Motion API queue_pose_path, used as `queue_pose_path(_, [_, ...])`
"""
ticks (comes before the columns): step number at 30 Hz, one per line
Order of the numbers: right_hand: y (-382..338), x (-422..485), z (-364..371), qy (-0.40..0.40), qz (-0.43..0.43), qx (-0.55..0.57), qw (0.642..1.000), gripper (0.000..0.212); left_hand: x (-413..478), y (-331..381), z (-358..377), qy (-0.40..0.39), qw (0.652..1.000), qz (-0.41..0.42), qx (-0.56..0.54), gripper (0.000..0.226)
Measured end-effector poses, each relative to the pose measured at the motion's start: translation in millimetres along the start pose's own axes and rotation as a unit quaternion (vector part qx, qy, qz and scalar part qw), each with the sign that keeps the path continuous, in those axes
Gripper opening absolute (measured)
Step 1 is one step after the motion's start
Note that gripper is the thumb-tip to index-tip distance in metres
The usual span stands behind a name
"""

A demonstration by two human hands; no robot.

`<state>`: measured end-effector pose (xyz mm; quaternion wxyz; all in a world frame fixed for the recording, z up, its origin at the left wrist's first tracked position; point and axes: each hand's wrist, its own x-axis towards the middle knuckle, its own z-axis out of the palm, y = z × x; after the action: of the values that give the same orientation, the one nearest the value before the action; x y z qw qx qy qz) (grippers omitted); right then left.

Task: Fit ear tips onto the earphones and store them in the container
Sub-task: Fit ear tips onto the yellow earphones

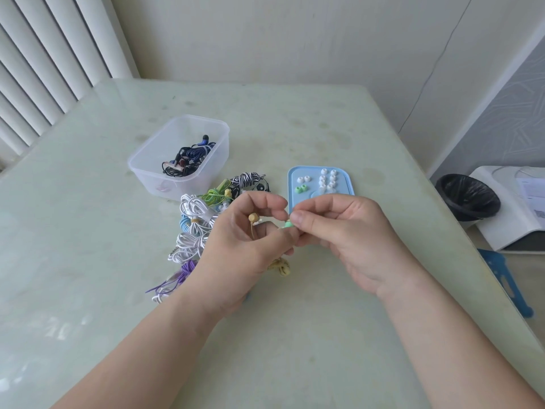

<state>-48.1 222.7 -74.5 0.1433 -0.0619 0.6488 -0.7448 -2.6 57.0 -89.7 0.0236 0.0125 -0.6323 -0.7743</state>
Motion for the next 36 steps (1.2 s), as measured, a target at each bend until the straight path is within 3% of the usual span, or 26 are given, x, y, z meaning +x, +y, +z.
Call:
queue_pose_path(3, [-1.4,0.3,1.1,0.014,0.024,0.037,0.999,0.003,-2.6,-0.2,2.2,0.026,0.996,0.017,0.087,0.018])
queue_pose_path(6, [-2.0,1.8,0.6,0.011,0.040,0.064,0.997,0.006,-4.0,0.1,5.4,0.035,0.996,0.019,0.084,0.007])
queue_pose_path(12, [-0.8,4.8,1.4,0.016,0.086,0.103,0.991,0.017,-3.4,3.0,6.8,0.058,0.998,-0.003,-0.007,0.011])
queue_pose_path(18, [-2.0,4.7,1.4,-0.002,0.090,0.127,0.988,0.006,-3.3,1.8,5.7,0.066,0.998,0.001,0.019,0.013])
queue_pose_path(26, [-1.1,4.7,0.2,-0.016,0.086,0.138,0.987,0.020,-2.6,2.6,1.9,0.065,0.996,0.020,0.050,0.011])
queue_pose_path(36, [2.5,5.8,-0.3,-0.013,0.052,0.096,0.994,0.023,-3.7,3.9,3.2,0.067,0.995,0.019,0.075,0.011])
